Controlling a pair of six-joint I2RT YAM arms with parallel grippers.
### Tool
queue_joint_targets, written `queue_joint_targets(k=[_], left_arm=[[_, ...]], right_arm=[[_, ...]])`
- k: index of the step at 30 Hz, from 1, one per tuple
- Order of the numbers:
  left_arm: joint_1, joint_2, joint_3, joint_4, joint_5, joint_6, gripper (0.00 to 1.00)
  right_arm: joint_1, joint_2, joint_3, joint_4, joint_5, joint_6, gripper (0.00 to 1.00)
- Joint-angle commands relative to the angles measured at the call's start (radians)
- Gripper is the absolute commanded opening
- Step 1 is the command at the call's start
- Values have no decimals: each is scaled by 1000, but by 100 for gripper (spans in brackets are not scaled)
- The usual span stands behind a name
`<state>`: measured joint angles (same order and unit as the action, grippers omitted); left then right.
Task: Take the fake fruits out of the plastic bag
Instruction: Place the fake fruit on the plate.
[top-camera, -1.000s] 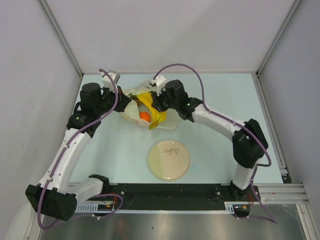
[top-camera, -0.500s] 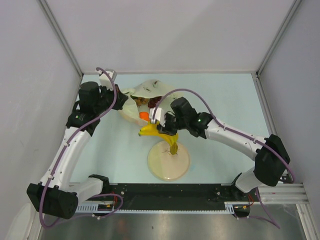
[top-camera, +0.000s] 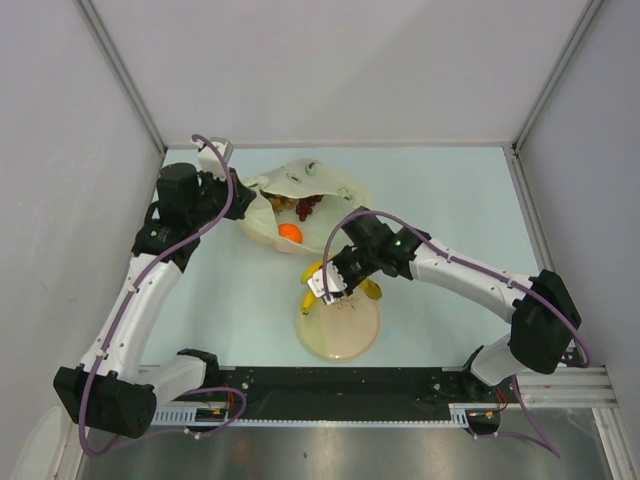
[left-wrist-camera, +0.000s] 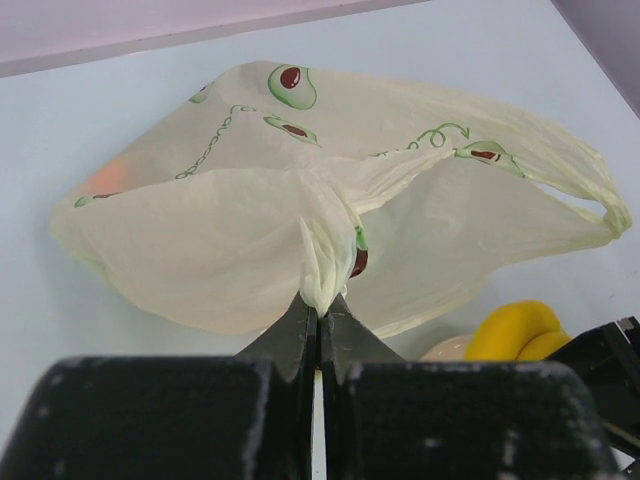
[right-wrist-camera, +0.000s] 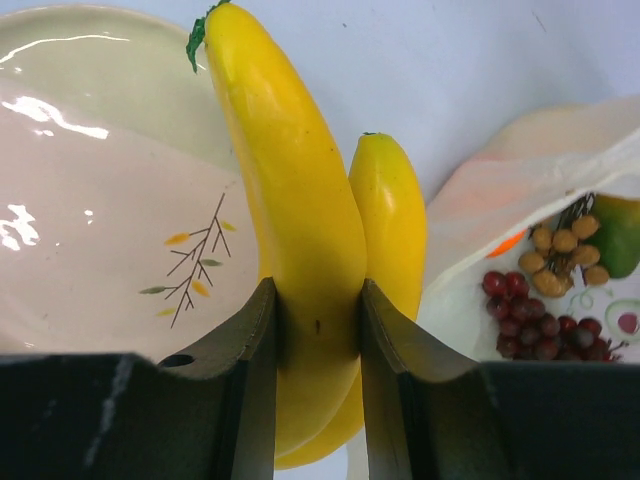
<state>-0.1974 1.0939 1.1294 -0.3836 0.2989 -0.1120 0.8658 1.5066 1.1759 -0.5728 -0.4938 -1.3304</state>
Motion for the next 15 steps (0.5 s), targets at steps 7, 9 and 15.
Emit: queue_joint_targets(k=[7,9,15], left_arm=[[9,-20,17,-1,6,18,0],[9,-25,10,-5,8,20,0],[13,-28,-10,-1,9,21,0]], right_arm=[[59,21,11,-56,-88,-187,0],[70,36,11,-52,-88,-191,0],[87,87,11,-39,-109,-271,0]])
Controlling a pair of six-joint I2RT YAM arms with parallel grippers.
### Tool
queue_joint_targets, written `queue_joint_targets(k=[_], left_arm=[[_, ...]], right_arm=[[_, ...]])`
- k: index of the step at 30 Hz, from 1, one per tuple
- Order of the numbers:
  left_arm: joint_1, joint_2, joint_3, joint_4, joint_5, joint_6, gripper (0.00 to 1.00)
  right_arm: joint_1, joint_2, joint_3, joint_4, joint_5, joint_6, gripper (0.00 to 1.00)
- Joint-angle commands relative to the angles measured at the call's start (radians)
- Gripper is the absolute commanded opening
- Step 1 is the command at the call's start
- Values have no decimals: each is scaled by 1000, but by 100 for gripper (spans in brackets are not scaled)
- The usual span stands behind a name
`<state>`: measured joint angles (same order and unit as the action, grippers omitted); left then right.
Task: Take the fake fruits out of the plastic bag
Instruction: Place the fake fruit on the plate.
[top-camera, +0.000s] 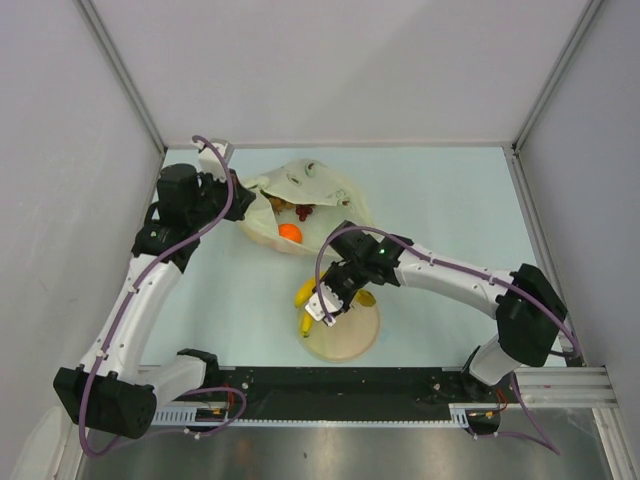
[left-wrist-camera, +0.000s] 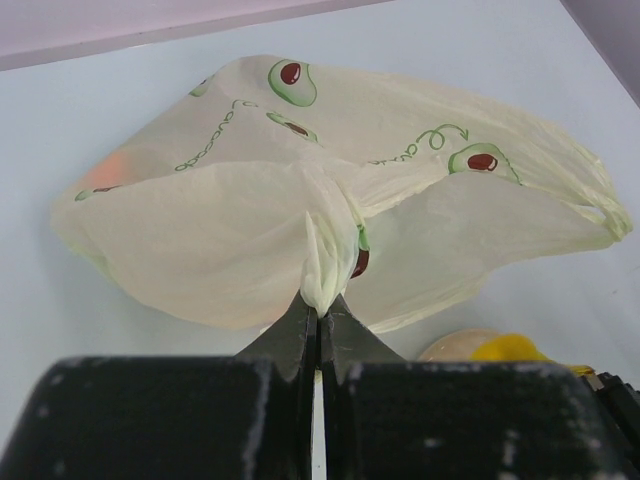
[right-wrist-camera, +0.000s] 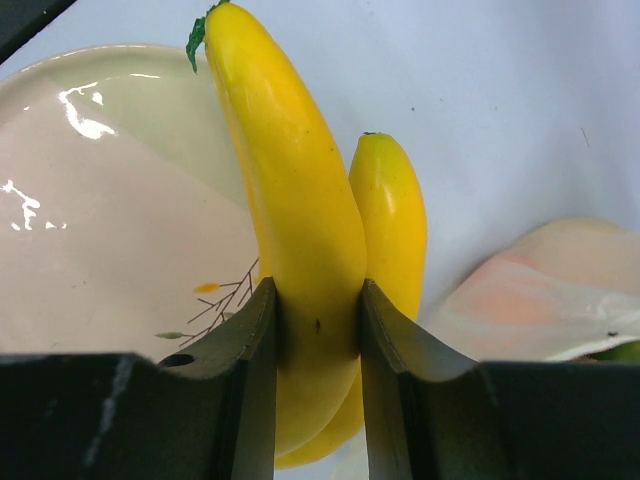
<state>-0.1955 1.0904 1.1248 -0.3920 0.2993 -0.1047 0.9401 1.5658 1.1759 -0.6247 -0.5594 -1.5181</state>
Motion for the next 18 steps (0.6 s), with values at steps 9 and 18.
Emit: queue_joint_targets(k=[9,18], left_arm=[[22,-24,3,-15,6,31,0],[24,-34,-8,-28,15,45,0]], right_arm=[[22,91,11,11,-65,-255,0],[31,152,11,-14,-69,-370,0]])
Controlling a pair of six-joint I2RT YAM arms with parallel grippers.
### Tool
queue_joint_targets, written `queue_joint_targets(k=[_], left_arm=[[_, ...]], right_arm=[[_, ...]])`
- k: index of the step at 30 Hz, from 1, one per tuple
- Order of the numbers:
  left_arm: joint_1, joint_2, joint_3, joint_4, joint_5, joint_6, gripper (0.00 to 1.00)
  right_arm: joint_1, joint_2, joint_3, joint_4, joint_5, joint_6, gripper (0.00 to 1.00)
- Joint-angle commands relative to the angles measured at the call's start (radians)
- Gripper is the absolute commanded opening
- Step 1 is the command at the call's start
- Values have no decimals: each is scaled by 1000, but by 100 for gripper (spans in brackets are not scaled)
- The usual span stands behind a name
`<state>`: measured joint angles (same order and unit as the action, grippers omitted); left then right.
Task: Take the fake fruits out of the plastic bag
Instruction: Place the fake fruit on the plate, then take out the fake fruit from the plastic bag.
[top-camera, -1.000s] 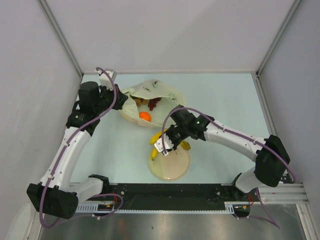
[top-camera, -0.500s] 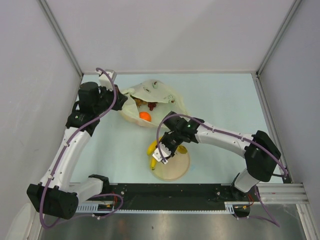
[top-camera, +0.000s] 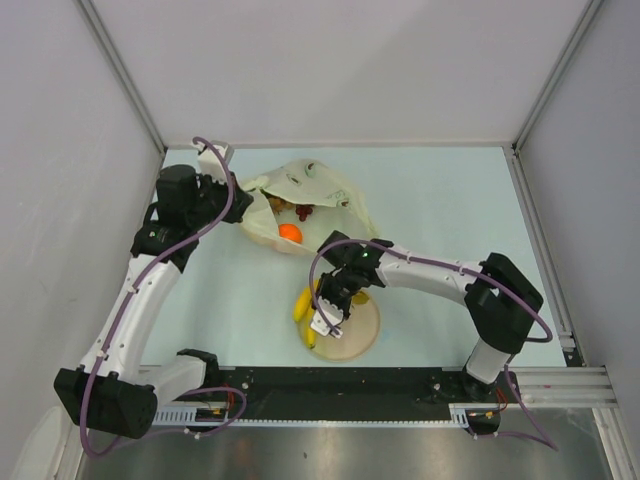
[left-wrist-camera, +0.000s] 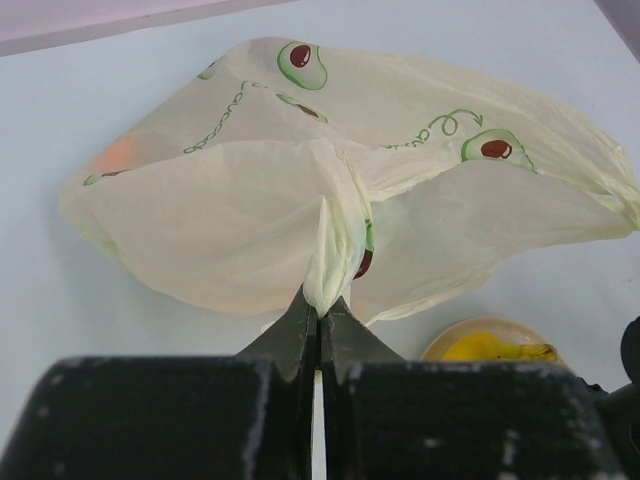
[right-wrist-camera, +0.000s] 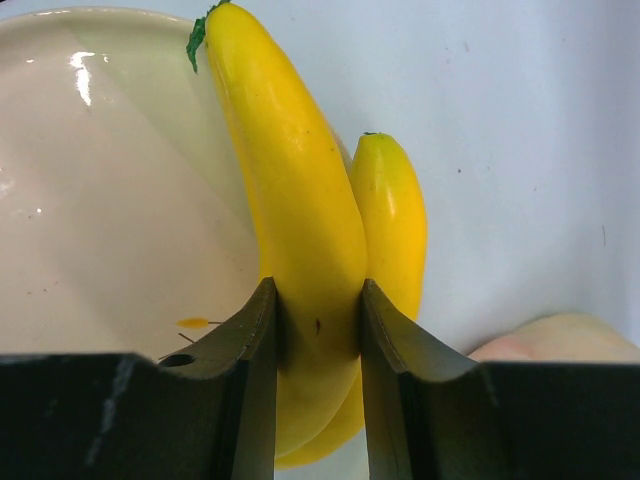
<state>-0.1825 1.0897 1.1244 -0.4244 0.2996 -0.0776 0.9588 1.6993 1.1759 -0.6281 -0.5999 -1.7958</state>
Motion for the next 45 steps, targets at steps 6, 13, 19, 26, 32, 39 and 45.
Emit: queue_joint_targets(k=[6,13,19,26,32,39,45], left_arm=[[15,-53,-18,-7,18,22,0],[29,-82,-38,-13,32,19,0],[44,-93,-46,-7,44,10,0],[57,-106,-63,-1,49,6,0],[60,-108,-80,10,64,7,0],[78,-125,-81,0,75,27,0],[129,-139,-74,-2,145,16,0]], right_arm=[[14,69,11,30,-1,-126,0],[1,106,11,36,18,-184,0],[-11,117,11,54,26,-209,1],[-38,66,11,113,-38,-146,100],[-129,-104,11,94,-92,-90,100],[-195,-233,11,341,-141,482,94],[-184,-112,39,769,21,1094,65]])
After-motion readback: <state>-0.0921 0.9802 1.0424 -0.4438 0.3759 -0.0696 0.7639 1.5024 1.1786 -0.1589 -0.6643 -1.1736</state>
